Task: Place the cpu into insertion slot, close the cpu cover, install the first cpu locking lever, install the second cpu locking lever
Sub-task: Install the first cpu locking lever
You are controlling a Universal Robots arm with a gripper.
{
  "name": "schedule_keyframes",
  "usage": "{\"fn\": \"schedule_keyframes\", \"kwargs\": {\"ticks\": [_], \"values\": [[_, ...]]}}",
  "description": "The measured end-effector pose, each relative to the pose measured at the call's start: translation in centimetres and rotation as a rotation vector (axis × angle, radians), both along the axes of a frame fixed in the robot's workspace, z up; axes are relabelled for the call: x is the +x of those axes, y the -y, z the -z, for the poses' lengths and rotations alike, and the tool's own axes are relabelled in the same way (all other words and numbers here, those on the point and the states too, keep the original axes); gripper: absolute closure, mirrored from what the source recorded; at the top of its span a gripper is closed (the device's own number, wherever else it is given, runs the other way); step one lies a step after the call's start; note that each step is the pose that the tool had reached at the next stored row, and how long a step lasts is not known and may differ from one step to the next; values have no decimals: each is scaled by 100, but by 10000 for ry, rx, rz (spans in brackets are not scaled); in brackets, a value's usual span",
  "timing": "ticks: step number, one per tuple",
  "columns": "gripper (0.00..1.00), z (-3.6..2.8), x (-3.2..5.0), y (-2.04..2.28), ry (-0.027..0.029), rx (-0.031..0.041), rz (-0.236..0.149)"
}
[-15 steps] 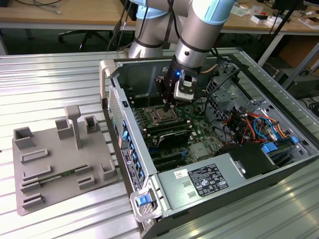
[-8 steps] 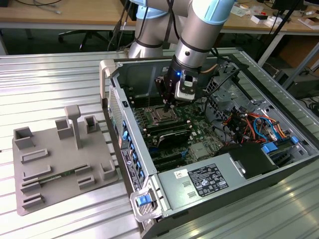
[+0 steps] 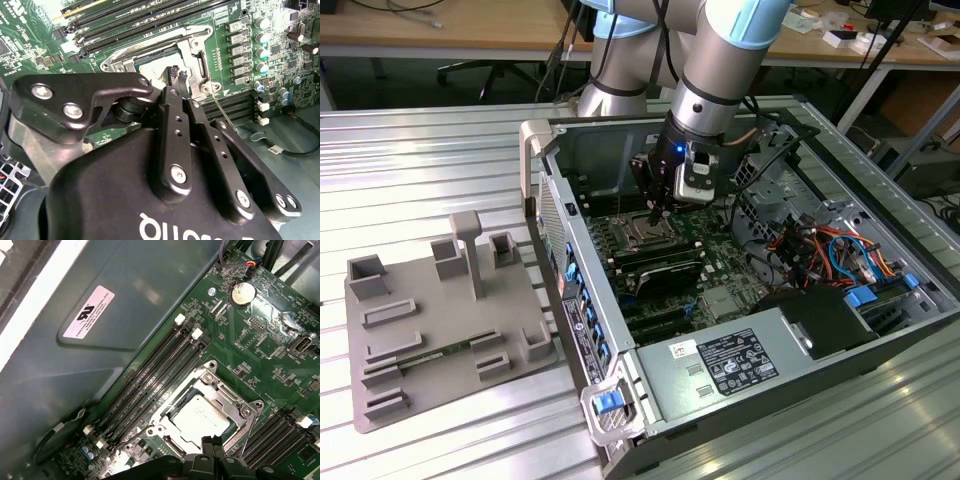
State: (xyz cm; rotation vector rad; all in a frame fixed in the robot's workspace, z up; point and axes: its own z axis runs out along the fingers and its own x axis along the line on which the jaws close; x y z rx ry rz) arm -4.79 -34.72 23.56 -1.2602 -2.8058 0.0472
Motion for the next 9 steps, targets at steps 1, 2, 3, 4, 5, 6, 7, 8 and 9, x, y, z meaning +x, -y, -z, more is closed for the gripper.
{"fn": "schedule_keyframes", "kwargs": {"ticks": [1,2,3,4,5,6,7,8,9], "values": [[89,0,0,0,0,0,-29],[89,0,0,0,0,0,-57],[89,0,0,0,0,0,-102],[89,0,0,0,0,0,-164],[89,0,0,0,0,0,-215],[89,0,0,0,0,0,-241],[89,0,0,0,0,0,-270],[89,0,0,0,0,0,-313],[89,0,0,0,0,0,-370]]}}
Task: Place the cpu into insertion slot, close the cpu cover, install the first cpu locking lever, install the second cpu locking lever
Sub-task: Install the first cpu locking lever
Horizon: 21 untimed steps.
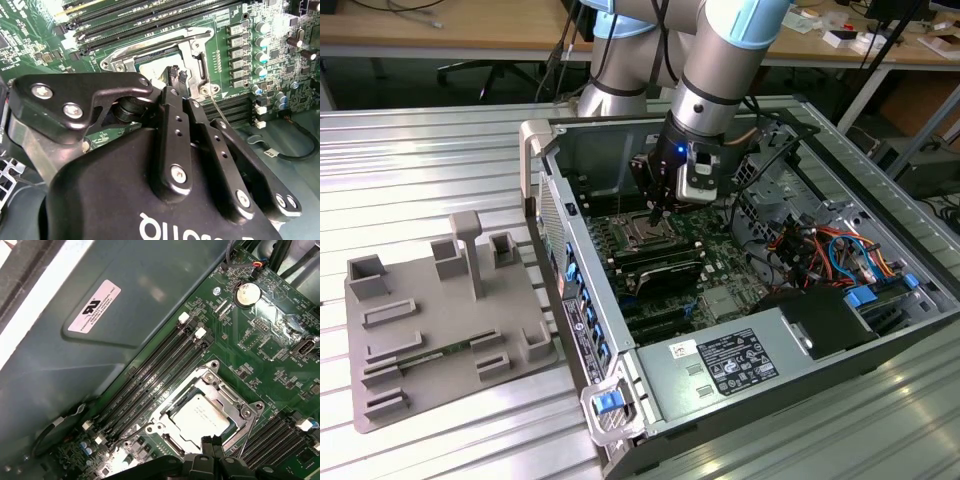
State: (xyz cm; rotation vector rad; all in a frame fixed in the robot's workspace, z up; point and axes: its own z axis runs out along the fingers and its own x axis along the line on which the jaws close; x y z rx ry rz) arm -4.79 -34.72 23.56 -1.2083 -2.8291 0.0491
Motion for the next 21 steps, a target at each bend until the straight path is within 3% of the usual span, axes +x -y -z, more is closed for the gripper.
{"fn": "schedule_keyframes", "kwargs": {"ticks": [21], "values": [[89,0,0,0,0,0,-751]]}}
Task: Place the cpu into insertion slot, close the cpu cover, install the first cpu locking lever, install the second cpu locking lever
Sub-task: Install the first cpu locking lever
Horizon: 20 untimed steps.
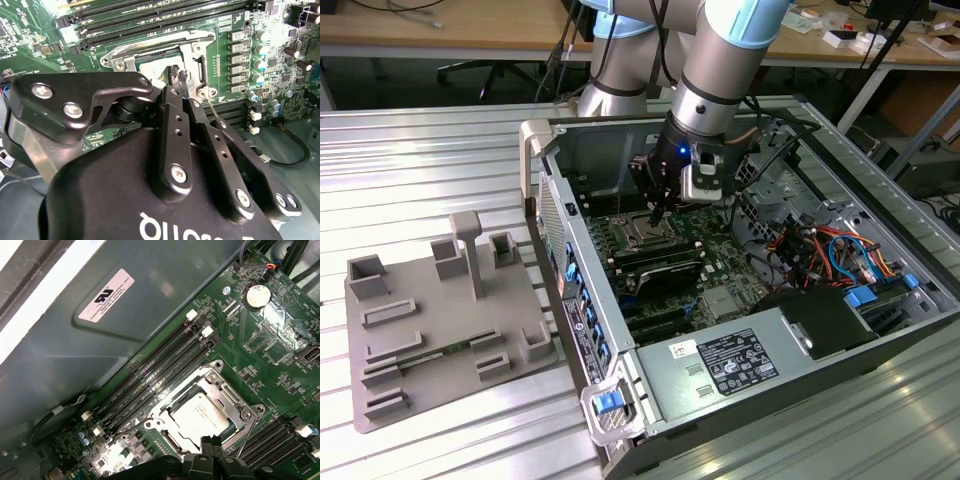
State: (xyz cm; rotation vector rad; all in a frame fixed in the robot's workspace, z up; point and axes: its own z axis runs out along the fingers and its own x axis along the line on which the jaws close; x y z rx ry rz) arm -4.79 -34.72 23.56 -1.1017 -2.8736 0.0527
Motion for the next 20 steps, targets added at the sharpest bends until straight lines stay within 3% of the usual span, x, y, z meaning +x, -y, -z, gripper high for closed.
{"fn": "schedule_keyframes", "kwargs": {"ticks": [20], "values": [[89,0,0,0,0,-1,-738]]}}
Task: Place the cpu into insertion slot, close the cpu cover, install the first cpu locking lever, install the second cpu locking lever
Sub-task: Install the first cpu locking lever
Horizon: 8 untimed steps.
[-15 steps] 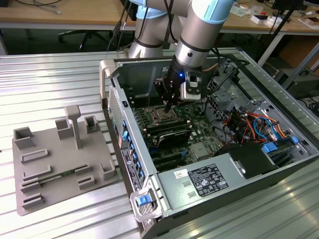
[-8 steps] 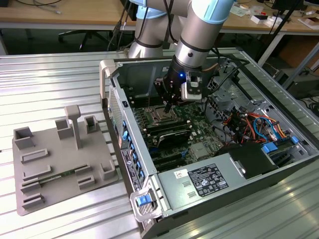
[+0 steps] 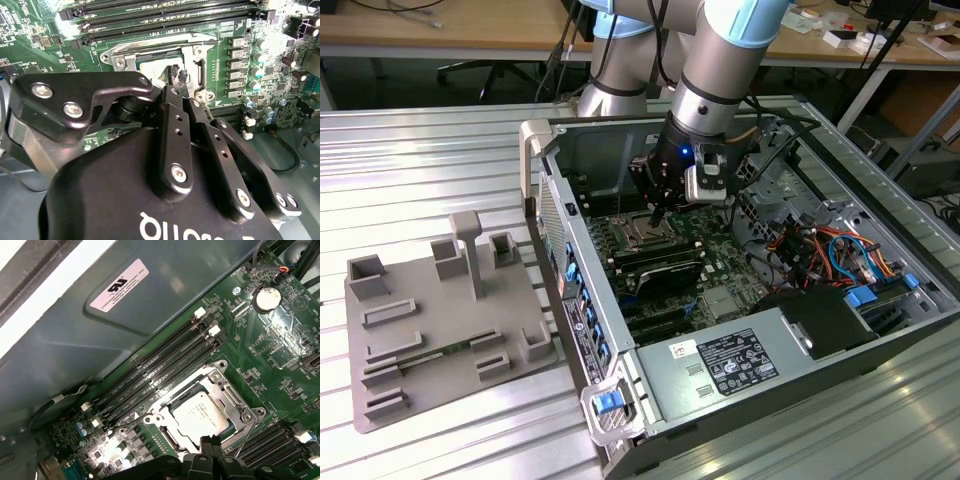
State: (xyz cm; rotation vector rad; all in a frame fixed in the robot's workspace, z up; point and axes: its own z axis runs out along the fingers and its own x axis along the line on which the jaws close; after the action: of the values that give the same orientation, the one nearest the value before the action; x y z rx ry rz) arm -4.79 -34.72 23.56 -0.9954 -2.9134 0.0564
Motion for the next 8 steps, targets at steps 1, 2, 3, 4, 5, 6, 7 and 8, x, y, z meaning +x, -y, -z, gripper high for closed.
{"fn": "schedule_keyframes", "kwargs": {"ticks": [1,2,3,4,5,6,7,8], "values": [[89,0,0,0,0,0,-27],[89,0,0,0,0,0,-63],[89,0,0,0,0,0,-87],[89,0,0,0,0,0,-216],[89,0,0,0,0,1,-272],[89,0,0,0,1,0,-310],[89,0,0,0,0,0,-336],[89,0,0,0,1,0,-380]]}}
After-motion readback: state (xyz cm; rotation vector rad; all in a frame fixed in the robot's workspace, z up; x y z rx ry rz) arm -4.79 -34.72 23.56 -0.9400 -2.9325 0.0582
